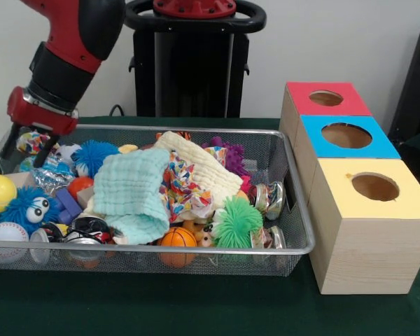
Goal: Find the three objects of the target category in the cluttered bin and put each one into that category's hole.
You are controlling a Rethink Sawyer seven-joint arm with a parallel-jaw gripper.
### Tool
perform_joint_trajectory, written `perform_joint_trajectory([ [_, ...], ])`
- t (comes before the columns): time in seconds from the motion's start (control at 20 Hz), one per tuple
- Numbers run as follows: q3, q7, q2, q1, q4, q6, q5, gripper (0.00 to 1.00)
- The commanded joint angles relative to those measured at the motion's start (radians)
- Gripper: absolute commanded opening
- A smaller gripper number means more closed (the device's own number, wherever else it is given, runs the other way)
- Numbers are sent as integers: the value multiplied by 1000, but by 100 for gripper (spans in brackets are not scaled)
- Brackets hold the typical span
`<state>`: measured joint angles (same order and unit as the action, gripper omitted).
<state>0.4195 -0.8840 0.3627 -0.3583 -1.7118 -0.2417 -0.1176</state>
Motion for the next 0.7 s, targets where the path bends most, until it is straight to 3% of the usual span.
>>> perform_joint_trajectory([
  [0.05, -187, -251, -10, -12, -72, 25, -44, 100],
  [0.2, -180, -259, 29, 9, -110, 77, -17, 100],
  [0.7, -199, -239, -53, -41, -63, 12, -40, 100],
])
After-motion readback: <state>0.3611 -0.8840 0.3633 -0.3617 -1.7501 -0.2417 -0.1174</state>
